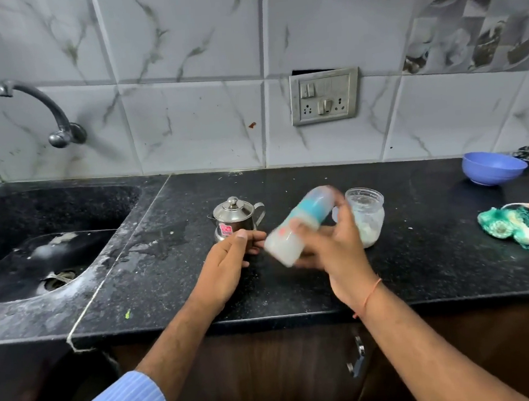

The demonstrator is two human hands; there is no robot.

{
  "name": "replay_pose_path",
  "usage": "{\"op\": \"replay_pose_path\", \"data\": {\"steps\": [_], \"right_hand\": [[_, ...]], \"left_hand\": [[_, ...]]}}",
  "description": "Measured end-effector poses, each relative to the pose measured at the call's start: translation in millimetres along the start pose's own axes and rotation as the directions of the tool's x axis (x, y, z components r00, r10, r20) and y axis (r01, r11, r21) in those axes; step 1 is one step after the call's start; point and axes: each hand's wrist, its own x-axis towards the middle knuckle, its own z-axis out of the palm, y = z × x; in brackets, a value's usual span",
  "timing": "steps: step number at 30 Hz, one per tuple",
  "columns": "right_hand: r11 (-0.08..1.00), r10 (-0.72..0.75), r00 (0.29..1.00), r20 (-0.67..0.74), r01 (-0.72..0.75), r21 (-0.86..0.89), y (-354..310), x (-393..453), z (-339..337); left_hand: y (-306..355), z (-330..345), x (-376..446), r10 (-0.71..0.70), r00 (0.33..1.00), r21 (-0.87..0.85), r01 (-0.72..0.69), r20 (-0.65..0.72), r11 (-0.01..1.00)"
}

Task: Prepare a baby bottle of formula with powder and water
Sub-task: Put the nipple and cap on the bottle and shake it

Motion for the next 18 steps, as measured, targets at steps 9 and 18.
{"op": "replay_pose_path", "data": {"steps": [9, 18], "right_hand": [[0.979, -0.036, 0.991, -0.130, 0.061, 0.194, -8.2, 6.3, -3.6], [0.999, -0.021, 1.000, 0.000, 0.021, 0.030, -5.4, 1.5, 1.4]], "left_hand": [[-0.3, 1.9, -1.4, 0.039, 0.999, 0.029, -0.039, 0.003, 0.999], [3.7, 3.6, -5.5, 0.030, 1.000, 0.023, -0.030, 0.010, 0.999]]}}
